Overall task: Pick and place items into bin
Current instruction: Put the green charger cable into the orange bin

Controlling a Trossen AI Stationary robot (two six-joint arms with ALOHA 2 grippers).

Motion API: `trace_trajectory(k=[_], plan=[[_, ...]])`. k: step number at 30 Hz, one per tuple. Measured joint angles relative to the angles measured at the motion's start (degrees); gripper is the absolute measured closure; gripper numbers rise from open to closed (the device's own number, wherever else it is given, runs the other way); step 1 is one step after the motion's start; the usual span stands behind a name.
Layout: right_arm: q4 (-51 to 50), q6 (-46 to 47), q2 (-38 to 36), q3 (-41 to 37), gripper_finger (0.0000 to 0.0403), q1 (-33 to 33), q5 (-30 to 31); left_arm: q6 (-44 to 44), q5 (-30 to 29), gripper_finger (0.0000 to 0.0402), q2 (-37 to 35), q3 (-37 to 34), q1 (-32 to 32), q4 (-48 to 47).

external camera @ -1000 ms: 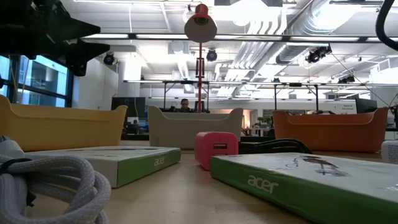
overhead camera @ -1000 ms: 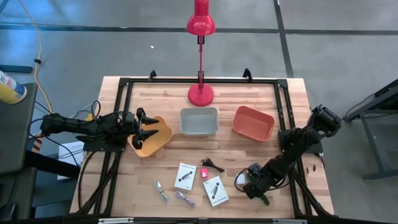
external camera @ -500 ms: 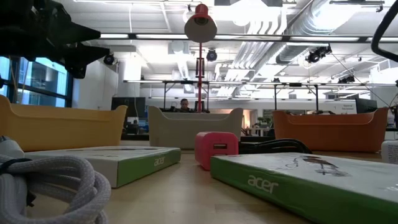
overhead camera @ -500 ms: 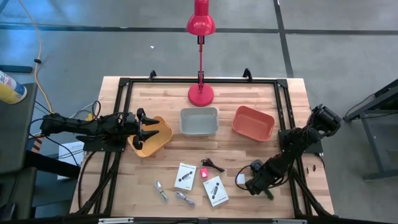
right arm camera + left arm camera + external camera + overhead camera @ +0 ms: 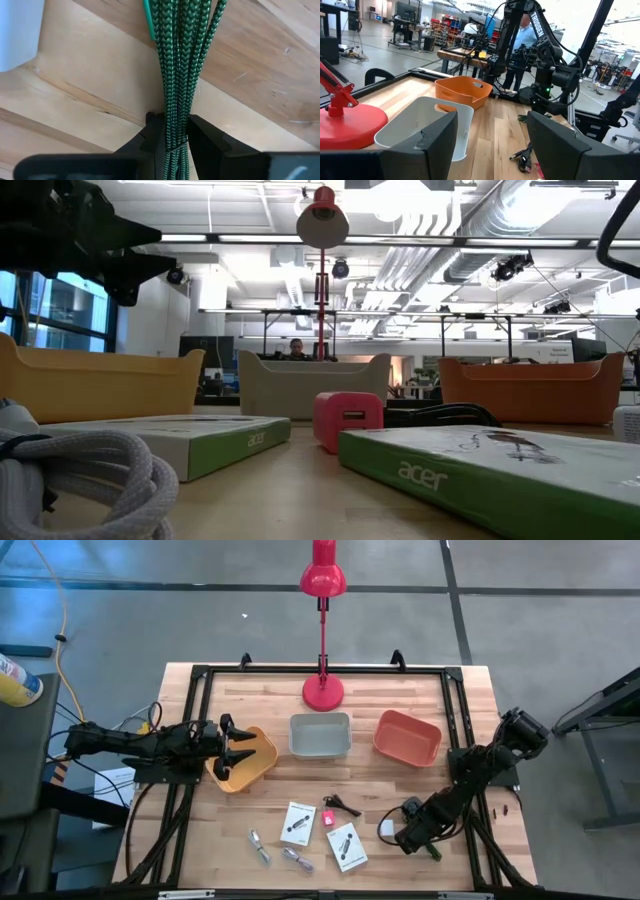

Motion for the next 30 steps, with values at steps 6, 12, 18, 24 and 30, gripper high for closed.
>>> trace_trajectory(k=[6,12,18,24,30], plan=[[-0.79,-0.02,0.00,0.02,0.0350,0.00,-0.09,-0.02,0.00,0.0174,0.02,0.00,0.00,0.00],[-1.25,0.02,-1.86,-0.10,0.0376,0.02,0.25,-0.01,0.00,0.0174,0.01,0.00,0.00,0.00],[-5.54,0.77,-6.06,-0.28,0.0362,-0.07,2.27,-0.01,0.00,0.0174,0.00,0.00,0.00,0.00],[-7.24,1.03,-10.93,-0.22,0.0375,-0.02,3.79,0.00,-0.02,0.0174,0.01,0.00,0.00,0.00],[-7.33,-0.57,-16.24,-0.17,0.0383,-1.66,8.42,0.00,-0.23,0.0174,0.00,0.00,0.00,0.00]])
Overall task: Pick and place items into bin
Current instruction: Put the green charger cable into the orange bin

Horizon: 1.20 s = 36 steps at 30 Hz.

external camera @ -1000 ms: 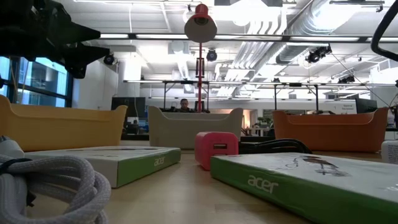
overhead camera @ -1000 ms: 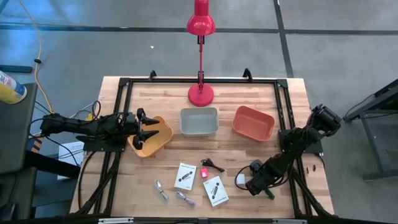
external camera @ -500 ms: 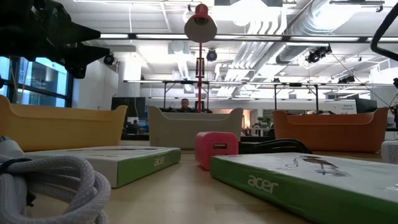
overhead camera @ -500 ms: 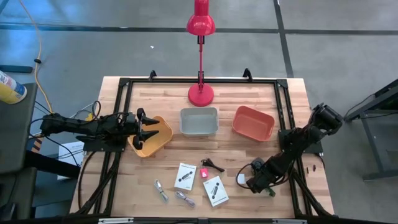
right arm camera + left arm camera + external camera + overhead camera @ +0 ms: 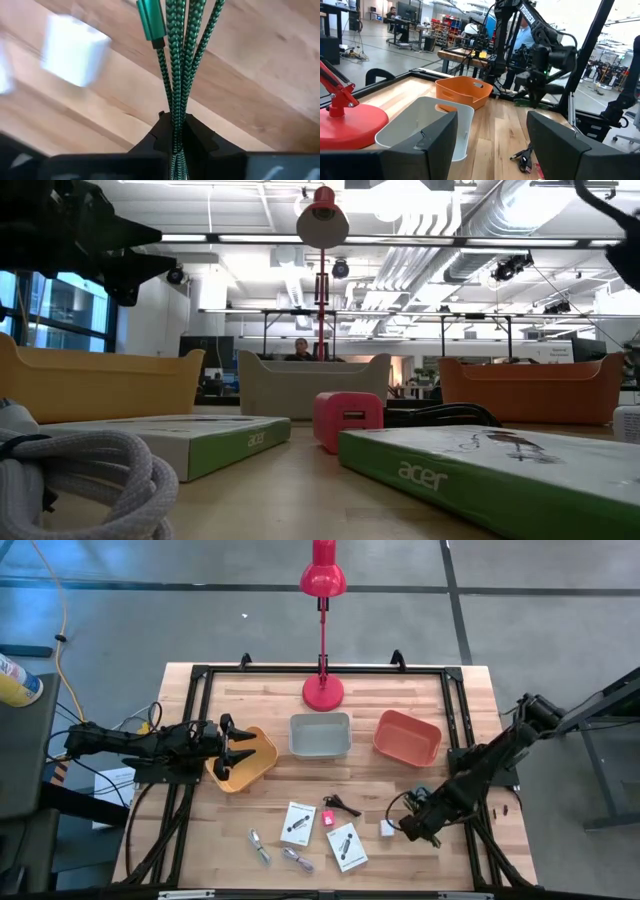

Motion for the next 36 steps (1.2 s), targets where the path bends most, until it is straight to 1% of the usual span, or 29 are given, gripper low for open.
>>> trace_trajectory(k=[5,12,18,22,26,31,36], plan=[[0.22,-3.63,-4.46,0.07,0.0374,-3.27,6.17,-0.01,-0.19,0.0174,0.00,0.00,0.01,0.00],[-0.61,-10.50,-10.79,0.15,0.0385,-8.49,13.81,-0.13,-0.21,0.0174,0.01,0.00,0.00,0.02],[-6.62,-14.73,-15.65,0.17,0.0376,-13.57,17.16,-1.44,-0.85,0.0174,0.00,0.00,0.00,0.04],[-11.04,-18.23,-18.31,0.17,0.0383,-17.42,19.16,-1.44,-1.62,0.0174,0.00,0.00,0.02,0.04],[-14.52,-23.16,-20.56,0.17,0.0384,-22.35,19.94,-1.44,-2.12,0.0174,0.02,0.00,0.02,0.04],[-16.18,-31.31,-22.59,0.20,0.0376,-29.61,20.60,-1.44,-2.47,0.0174,0.01,0.00,0.02,0.04],[-15.64,-43.05,-22.86,0.20,0.0385,-36.64,23.18,-1.45,-2.48,0.0174,0.00,0.00,0.02,0.04]])
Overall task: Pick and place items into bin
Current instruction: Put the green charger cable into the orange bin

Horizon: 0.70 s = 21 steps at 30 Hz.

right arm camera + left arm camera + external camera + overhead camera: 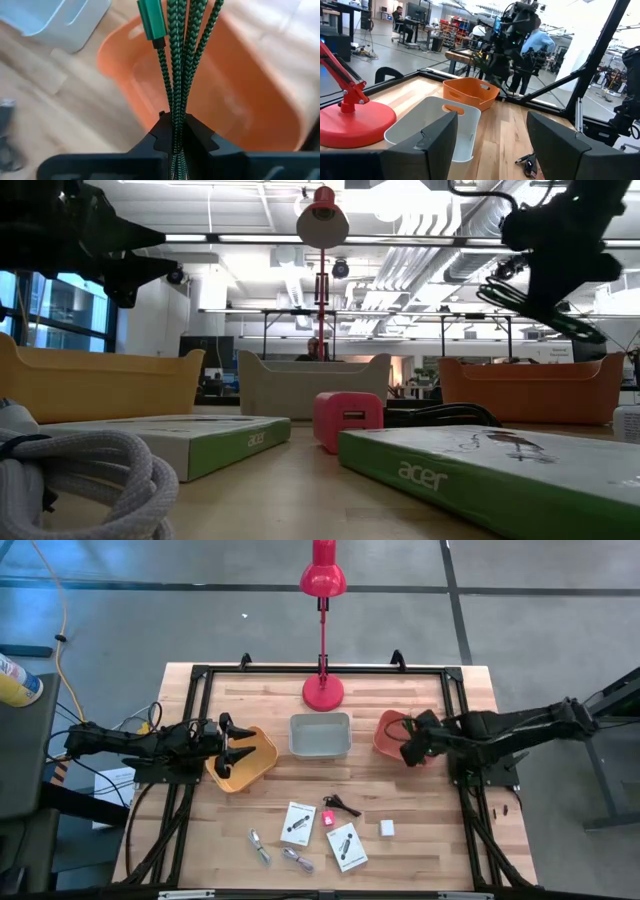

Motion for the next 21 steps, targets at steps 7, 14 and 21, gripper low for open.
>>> trace_trajectory(k=[7,14,21], plan=[[0.58,-14.06,0.07,0.00,0.0376,-8.10,1.22,-0.01,0.02,0.0174,0.00,0.00,0.00,0.00],[0.99,-18.29,0.07,-0.02,0.0380,-11.97,2.88,-0.01,-0.41,0.0174,0.00,0.00,-0.02,0.00],[0.93,-21.15,0.09,-0.07,0.0379,-13.47,2.79,-0.01,-1.05,0.0174,0.00,0.00,0.00,0.00]])
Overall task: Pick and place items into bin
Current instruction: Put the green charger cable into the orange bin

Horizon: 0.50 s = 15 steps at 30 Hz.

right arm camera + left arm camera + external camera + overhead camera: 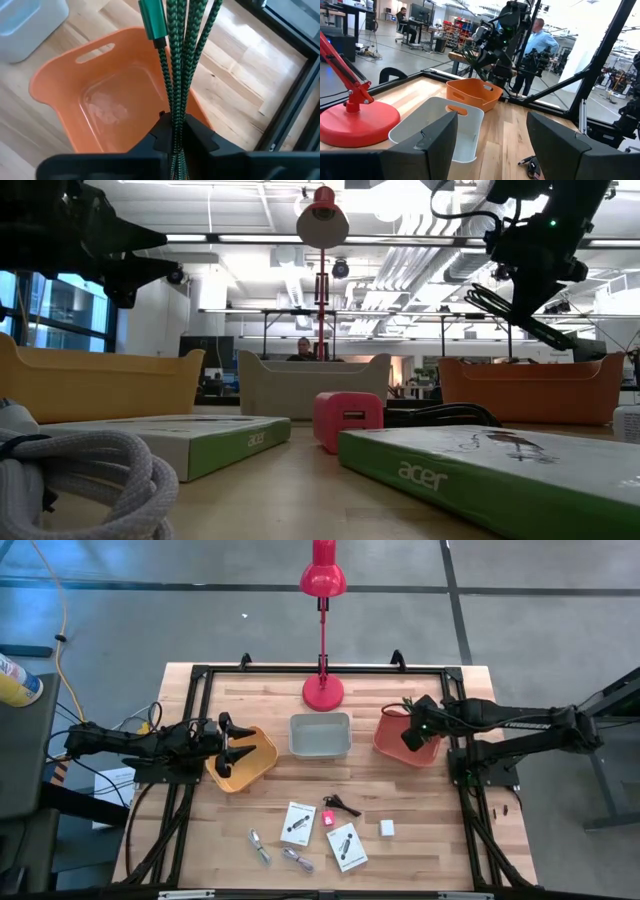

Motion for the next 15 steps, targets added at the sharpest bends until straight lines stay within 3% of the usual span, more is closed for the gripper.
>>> trace_trajectory(k=[6,15], plan=[[-0.02,-3.97,1.87,-0.04,0.0370,0.07,-0.70,0.00,0.02,0.0174,0.01,0.00,-0.01,-0.02],[-0.26,-7.27,10.28,-0.04,0.0375,0.08,-3.83,0.00,0.07,0.0174,0.02,0.00,-0.02,-0.07]])
